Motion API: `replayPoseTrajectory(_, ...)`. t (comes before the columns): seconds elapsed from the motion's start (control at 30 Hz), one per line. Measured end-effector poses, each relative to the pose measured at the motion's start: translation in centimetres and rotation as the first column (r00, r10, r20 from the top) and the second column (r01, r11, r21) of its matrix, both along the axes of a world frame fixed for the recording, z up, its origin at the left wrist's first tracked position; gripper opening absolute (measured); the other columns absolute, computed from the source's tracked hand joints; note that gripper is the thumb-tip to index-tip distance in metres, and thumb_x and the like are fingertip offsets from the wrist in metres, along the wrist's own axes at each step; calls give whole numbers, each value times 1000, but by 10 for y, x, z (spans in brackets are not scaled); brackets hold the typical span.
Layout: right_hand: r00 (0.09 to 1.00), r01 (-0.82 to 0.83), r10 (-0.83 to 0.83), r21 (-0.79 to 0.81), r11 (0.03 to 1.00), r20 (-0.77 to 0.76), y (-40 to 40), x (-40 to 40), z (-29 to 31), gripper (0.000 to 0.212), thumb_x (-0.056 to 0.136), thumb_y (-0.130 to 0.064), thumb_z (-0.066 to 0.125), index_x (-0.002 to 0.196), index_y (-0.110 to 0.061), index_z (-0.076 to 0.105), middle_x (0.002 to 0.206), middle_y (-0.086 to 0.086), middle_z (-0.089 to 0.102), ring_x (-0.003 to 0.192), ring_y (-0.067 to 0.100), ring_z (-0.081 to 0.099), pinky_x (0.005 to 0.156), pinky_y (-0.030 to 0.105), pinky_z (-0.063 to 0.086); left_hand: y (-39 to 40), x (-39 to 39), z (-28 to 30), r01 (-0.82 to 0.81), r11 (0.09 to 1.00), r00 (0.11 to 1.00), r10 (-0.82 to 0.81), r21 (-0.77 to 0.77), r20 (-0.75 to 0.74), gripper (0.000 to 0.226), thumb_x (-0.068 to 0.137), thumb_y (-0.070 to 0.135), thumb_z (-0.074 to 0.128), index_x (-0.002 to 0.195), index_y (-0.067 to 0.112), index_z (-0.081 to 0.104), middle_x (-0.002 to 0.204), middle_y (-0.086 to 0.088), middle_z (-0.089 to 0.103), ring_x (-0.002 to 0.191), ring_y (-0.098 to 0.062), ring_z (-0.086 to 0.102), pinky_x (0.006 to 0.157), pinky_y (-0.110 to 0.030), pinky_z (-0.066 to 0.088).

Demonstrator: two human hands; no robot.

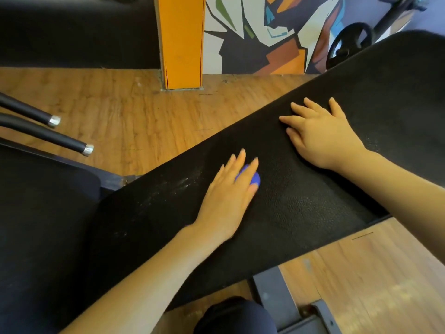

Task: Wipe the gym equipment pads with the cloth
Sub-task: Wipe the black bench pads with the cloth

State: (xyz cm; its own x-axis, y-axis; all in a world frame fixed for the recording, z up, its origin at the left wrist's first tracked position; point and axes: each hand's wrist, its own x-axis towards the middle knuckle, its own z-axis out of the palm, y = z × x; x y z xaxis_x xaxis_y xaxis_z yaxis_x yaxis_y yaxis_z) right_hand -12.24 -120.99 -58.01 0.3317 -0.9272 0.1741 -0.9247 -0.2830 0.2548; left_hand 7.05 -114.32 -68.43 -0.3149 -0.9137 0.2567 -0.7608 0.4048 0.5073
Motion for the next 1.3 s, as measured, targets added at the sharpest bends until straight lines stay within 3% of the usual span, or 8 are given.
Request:
replayPoseTrajectory(0.13,1000,5,-5,5,1000,2,-1,0,-1,45,100,-35,32,142,-25,45,153,8,34,144,30,21,114,59,6,-41,-8,14,-48,998,996,50,31,-67,52,105,29,32,153,24,14,163,-3,2,149,-17,-2,113,-26,-2)
replayPoseTrajectory(0.33,1000,-6,6,38,999,1,0,11,0,45,100,-33,36,143,-25,43,154,10,31,144,33,20,114,57,10,39,16,-15,50,998,997,-51,-29,-52,55,100,35,29,153,27,15,162,1,1,147,-11,-4,112,-21,-6)
replayPoseTrajectory(0.57,1000,-22,22,55,998,-9,0,38,-25,46,99,-42,31,143,-33,40,156,5,27,146,33,12,113,61,0,-66,7,6,-170,981,980,179,98,-86,51,105,30,33,153,22,20,163,-7,7,149,-21,3,120,-36,7)
replayPoseTrajectory(0.8,999,-11,12,51,999,-32,4,38,-27,47,99,-42,29,144,-33,39,156,5,28,146,34,13,114,60,1,34,31,-19,-36,998,996,40,57,-76,54,104,32,31,152,35,7,161,10,-7,141,-1,-14,114,-24,2)
replayPoseTrajectory(0.9,999,-3,5,52,999,-49,3,39,-28,48,99,-43,26,145,-34,38,157,4,26,146,33,12,114,59,2,-12,32,-18,-117,988,990,124,104,-65,53,104,31,32,153,29,12,163,3,-2,146,-8,-7,117,-28,2)
replayPoseTrajectory(1.03,999,-2,4,52,999,-38,2,38,-27,49,99,-44,24,146,-35,35,157,3,24,147,32,10,114,58,1,-74,32,-7,-244,954,957,266,173,-116,52,105,31,33,154,22,18,163,-5,6,149,-20,4,121,-43,16)
replayPoseTrajectory(1.23,999,-1,3,62,998,-36,4,37,-27,50,98,-44,24,146,-34,35,157,4,25,146,33,10,114,59,0,25,56,-36,-118,984,987,131,136,-92,55,103,32,33,151,37,8,161,11,-6,145,-5,-9,117,-33,12)
replayPoseTrajectory(1.3,999,-2,5,60,998,-36,4,38,-27,50,98,-44,24,146,-34,36,157,5,25,146,33,11,113,59,1,7,62,-41,-129,982,987,140,137,-77,54,103,32,33,152,34,10,162,8,-3,147,-8,-7,118,-33,10)
